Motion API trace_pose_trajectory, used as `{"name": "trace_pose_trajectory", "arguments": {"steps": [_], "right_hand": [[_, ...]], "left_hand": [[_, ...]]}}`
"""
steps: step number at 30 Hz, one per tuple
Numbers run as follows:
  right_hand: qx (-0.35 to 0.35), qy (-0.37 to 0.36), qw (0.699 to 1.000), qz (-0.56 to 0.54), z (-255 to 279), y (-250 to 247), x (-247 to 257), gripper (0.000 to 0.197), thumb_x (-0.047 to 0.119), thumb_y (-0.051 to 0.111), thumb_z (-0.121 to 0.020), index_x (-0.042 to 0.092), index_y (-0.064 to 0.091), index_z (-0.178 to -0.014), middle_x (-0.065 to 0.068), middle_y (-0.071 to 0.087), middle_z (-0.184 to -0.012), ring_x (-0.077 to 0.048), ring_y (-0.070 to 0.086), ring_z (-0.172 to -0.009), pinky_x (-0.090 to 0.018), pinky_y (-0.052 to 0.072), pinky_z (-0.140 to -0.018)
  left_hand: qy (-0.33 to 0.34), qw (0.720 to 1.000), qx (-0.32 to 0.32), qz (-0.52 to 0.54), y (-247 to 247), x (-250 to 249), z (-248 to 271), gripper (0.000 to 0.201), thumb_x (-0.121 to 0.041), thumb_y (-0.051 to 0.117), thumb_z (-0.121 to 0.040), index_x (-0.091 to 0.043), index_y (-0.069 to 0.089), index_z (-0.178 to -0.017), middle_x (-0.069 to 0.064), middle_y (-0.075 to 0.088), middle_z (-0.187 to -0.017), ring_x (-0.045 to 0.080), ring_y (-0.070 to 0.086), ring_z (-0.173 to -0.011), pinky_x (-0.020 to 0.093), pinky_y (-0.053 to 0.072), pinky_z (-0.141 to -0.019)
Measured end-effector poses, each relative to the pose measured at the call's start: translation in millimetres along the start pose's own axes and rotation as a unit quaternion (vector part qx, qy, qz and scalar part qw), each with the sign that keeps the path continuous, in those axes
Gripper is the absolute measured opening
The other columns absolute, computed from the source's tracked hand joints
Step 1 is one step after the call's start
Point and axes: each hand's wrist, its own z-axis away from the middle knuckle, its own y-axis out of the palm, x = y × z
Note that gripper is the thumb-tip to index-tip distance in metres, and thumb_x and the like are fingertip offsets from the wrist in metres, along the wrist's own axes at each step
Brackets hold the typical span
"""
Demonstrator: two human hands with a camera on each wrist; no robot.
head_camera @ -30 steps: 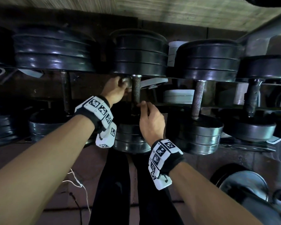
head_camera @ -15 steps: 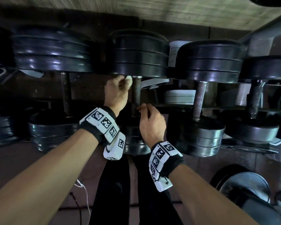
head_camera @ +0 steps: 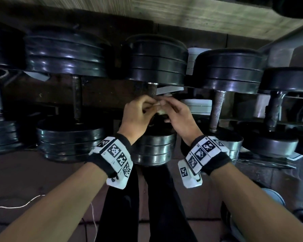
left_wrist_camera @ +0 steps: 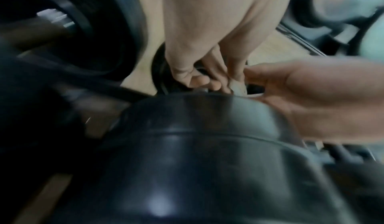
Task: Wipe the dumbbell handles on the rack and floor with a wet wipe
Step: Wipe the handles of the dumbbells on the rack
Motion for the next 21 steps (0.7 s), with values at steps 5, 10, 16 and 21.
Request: {"name": "trace_pose_trajectory", "arguments": {"steps": [5, 10, 16, 21], "right_hand": [[0.095, -0.002, 0.995, 0.043, -5.7, 5.3, 1.2, 0.007, 0.030, 0.063, -0.098, 0.032, 0.071, -0.098, 0.003, 0.072, -0.104, -0.005, 0.066, -0.094, -0.022, 0.052, -0.073], [-0.003, 0.049, 0.998, -0.034, -17.8, 6.3, -1.6, 0.011, 0.024, 0.057, -0.103, 0.017, 0.064, -0.097, -0.002, 0.070, -0.080, -0.012, 0.062, -0.062, -0.024, 0.047, -0.051], [-0.039, 0.110, 0.993, 0.006, -51.2, 4.4, -8.4, 0.013, 0.019, 0.047, -0.106, 0.018, 0.059, -0.102, 0.002, 0.047, -0.072, -0.007, 0.040, -0.053, -0.022, 0.034, -0.049], [-0.012, 0.103, 0.990, 0.094, -74.9, 13.8, 0.3, 0.017, 0.004, 0.039, -0.105, 0.018, 0.047, -0.113, 0.002, 0.045, -0.073, -0.009, 0.040, -0.056, -0.015, 0.036, -0.044]], "left_hand": [[-0.086, 0.994, -0.012, 0.073, -21.0, 7.2, 22.5, 0.023, -0.026, 0.075, -0.088, -0.009, 0.061, -0.098, -0.004, 0.074, -0.082, 0.001, 0.070, -0.077, 0.013, 0.050, -0.071], [-0.001, 0.989, -0.030, -0.142, -63.9, 31.5, 35.9, 0.007, -0.020, 0.068, -0.093, -0.018, 0.063, -0.098, -0.003, 0.072, -0.086, 0.016, 0.069, -0.086, 0.034, 0.052, -0.083], [0.033, 0.867, -0.154, -0.473, -117.4, 59.7, 46.6, 0.010, -0.023, 0.057, -0.093, -0.014, 0.063, -0.092, 0.012, 0.068, -0.077, 0.038, 0.058, -0.083, 0.048, 0.038, -0.083], [0.021, 0.859, -0.157, -0.487, -109.1, 55.2, 43.8, 0.014, -0.023, 0.055, -0.091, -0.013, 0.062, -0.085, 0.009, 0.059, -0.060, 0.035, 0.057, -0.066, 0.044, 0.042, -0.070]]}}
